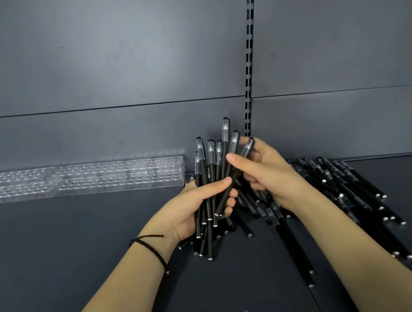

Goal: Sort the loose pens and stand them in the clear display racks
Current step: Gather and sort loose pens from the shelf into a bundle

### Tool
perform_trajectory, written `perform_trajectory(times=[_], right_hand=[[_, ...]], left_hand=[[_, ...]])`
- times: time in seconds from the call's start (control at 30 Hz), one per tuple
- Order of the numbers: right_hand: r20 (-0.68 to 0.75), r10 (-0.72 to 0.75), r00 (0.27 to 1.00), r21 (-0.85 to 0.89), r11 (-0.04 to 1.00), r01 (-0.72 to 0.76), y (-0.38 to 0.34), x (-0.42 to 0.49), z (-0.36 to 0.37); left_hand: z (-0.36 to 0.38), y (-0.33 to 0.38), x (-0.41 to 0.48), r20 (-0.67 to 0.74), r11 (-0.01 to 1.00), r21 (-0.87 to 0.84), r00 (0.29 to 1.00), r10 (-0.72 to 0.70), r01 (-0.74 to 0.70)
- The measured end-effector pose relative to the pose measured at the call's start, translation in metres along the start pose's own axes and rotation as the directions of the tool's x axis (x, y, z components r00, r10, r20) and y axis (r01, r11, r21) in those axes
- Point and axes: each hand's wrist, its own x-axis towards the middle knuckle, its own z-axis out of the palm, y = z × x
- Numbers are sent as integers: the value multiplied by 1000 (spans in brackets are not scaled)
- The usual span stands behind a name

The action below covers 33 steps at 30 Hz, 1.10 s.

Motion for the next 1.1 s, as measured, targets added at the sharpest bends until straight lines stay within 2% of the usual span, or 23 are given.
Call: perform_trajectory(times=[0.1,0.3,0.4,0.5,0.77,0.97,1.1], right_hand=[[-28,-99,995,56,993,100,3,1,-5],[-34,-235,971,-76,970,232,5,4,0],[-85,-230,970,-72,972,224,10,8,3],[-63,-206,976,-52,978,203,12,9,2],[-59,-289,955,-226,936,270,7,3,3],[-40,-313,949,-237,925,296,8,2,6],[-97,-226,969,-83,972,218,7,1,6]], left_hand=[[1,1,-3,60,997,30,995,-77,75],[3,0,-5,89,991,20,987,-131,130],[1,0,-4,99,990,-6,985,-138,139],[1,0,-4,129,991,3,982,-137,137],[0,0,-6,105,991,21,985,-134,132],[-1,-2,-5,90,994,49,991,-104,100],[-3,-2,-1,19,1000,-18,1000,-7,7]])
